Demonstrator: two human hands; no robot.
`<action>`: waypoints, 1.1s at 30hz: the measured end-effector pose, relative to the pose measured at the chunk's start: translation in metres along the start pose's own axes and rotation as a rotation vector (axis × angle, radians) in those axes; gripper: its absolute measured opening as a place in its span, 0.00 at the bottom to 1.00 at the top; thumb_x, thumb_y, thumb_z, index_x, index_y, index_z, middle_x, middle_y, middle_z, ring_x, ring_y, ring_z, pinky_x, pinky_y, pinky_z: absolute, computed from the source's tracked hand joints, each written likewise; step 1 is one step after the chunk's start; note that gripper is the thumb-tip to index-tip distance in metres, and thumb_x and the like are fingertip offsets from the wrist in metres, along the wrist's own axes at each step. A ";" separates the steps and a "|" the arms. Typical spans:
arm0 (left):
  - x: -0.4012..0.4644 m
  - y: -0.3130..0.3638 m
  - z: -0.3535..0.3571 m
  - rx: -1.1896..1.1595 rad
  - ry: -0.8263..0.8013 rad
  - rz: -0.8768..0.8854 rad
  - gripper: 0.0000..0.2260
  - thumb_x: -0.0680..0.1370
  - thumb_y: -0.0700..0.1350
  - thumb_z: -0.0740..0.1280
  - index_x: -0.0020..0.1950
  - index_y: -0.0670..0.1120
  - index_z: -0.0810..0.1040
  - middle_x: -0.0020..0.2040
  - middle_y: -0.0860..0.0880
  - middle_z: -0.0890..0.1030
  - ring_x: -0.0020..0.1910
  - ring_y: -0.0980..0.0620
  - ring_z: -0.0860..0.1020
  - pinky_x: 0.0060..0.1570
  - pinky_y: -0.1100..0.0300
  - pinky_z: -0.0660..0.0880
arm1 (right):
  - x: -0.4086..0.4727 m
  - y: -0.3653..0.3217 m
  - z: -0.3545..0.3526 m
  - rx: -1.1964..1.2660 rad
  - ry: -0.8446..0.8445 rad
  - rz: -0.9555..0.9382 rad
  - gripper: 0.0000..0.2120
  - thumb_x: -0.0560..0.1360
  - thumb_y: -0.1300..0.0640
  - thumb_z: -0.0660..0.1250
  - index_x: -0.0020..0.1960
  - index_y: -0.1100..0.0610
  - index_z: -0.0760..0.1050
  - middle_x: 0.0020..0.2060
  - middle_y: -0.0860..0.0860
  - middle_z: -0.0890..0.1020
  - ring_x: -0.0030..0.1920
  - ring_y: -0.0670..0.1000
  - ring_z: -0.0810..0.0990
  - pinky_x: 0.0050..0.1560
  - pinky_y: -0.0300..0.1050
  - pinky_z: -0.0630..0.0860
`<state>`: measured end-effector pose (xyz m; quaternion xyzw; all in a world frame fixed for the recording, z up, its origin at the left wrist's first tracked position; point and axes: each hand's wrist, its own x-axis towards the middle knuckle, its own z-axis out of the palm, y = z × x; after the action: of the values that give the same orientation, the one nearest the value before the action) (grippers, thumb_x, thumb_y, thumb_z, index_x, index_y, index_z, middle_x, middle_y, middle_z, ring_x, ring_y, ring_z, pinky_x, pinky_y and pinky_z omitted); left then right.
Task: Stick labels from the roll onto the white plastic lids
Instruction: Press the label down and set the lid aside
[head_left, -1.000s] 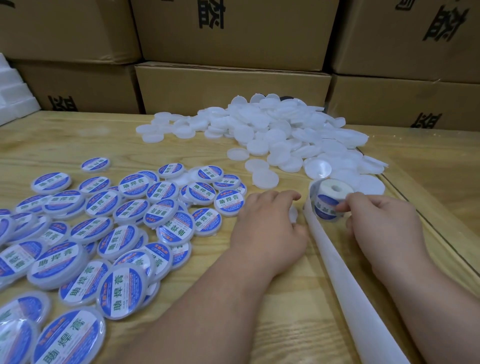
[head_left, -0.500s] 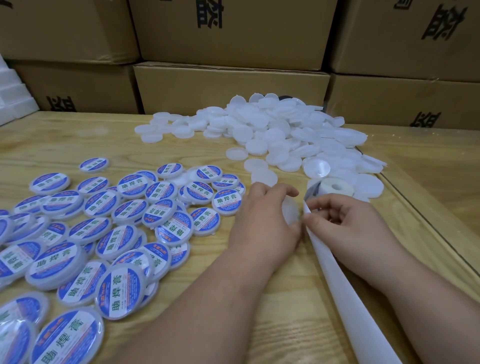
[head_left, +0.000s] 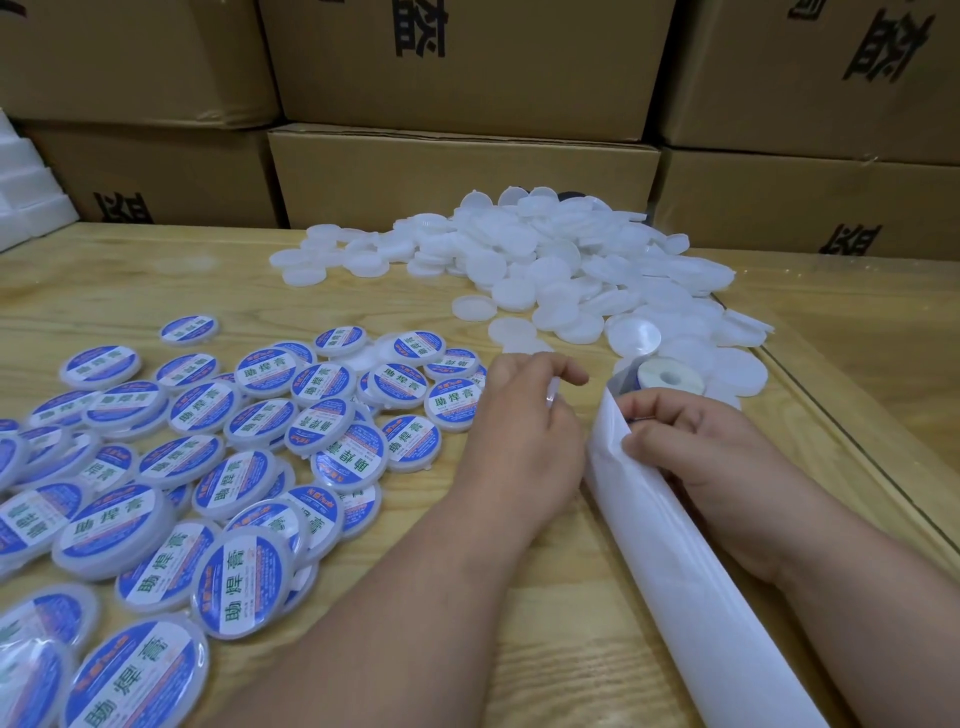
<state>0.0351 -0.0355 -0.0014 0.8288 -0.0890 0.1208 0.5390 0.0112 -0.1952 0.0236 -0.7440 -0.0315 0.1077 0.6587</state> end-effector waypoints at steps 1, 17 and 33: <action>0.000 0.001 -0.001 -0.030 -0.012 -0.003 0.15 0.80 0.38 0.58 0.51 0.59 0.74 0.57 0.56 0.72 0.54 0.68 0.70 0.50 0.76 0.65 | 0.000 0.000 0.000 0.016 -0.009 -0.003 0.14 0.68 0.61 0.64 0.49 0.54 0.84 0.42 0.59 0.86 0.37 0.53 0.83 0.35 0.43 0.78; -0.002 0.008 -0.002 -0.149 -0.056 -0.056 0.07 0.76 0.53 0.71 0.50 0.61 0.75 0.48 0.66 0.80 0.45 0.62 0.79 0.38 0.75 0.72 | 0.000 -0.002 0.001 0.004 -0.049 -0.009 0.22 0.63 0.60 0.61 0.53 0.51 0.85 0.47 0.61 0.87 0.43 0.56 0.84 0.47 0.51 0.77; 0.005 0.007 -0.007 -0.379 0.216 -0.218 0.09 0.79 0.42 0.65 0.46 0.56 0.81 0.34 0.62 0.81 0.26 0.62 0.74 0.23 0.69 0.69 | 0.001 0.005 0.003 0.007 0.240 -0.142 0.20 0.61 0.61 0.59 0.46 0.50 0.84 0.33 0.55 0.71 0.34 0.58 0.63 0.38 0.49 0.63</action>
<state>0.0373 -0.0320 0.0095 0.6999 0.0382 0.1312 0.7010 0.0116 -0.1931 0.0177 -0.7452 -0.0047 -0.0288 0.6662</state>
